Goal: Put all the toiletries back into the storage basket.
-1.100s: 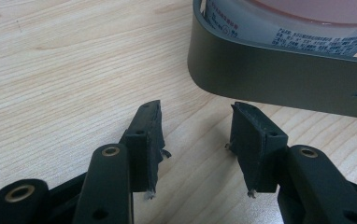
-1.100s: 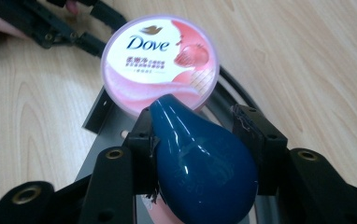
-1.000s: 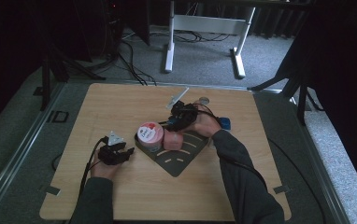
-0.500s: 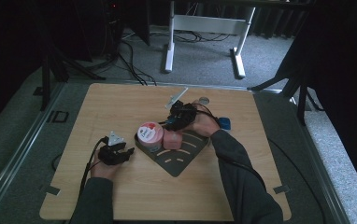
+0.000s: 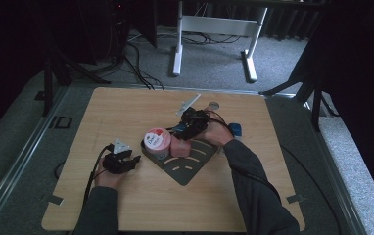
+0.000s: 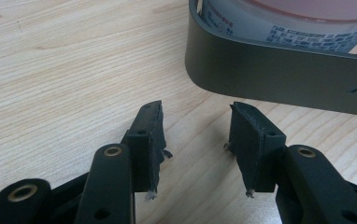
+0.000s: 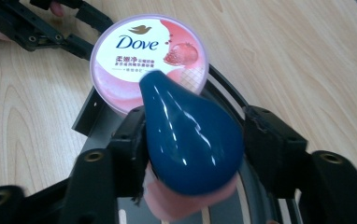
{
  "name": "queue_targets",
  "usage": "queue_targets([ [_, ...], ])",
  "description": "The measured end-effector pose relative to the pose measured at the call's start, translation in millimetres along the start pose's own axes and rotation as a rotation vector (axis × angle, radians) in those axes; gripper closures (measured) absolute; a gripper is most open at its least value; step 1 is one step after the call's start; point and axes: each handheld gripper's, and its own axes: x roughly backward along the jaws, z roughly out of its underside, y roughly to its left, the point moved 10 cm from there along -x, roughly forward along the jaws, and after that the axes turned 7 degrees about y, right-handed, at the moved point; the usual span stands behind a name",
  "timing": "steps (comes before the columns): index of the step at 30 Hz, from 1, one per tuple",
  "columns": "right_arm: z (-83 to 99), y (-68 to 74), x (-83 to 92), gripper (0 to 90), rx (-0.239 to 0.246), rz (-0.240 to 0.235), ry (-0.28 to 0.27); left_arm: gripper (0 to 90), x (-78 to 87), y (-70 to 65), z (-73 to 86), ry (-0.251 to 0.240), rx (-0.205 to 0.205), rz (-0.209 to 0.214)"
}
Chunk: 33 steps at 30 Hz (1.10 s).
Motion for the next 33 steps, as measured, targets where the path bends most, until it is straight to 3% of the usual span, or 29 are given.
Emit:
queue_targets([
  [9,13.1,0.6,14.0,39.0,-0.015,0.040,0.001,57.0,14.5,-16.6,-6.3,-0.034,-0.028,0.014],
  [18,32.4,9.7,26.4,39.7,-0.036,0.087,-0.001,60.9,32.3,-54.0,-12.7,-0.078,-0.099,0.057],
  [25,50.5,18.2,23.3,50.9,-0.058,0.089,-0.009,66.4,33.4,-85.5,-16.1,-0.087,-0.165,0.092],
  [27,52.8,20.0,22.0,52.1,-0.062,0.085,-0.013,67.7,33.3,-89.1,-16.5,-0.087,-0.175,0.098],
  [29,60.6,26.0,14.1,60.8,-0.080,0.085,-0.037,70.7,29.3,-102.6,-17.2,-0.079,-0.206,0.120],
  [31,64.1,28.8,8.7,66.8,-0.086,0.090,-0.046,72.6,25.5,-107.4,-17.2,-0.069,-0.218,0.123],
  [33,65.3,29.9,6.7,66.8,-0.098,0.093,-0.055,73.4,25.5,-107.4,-17.2,-0.069,-0.218,0.123],
])
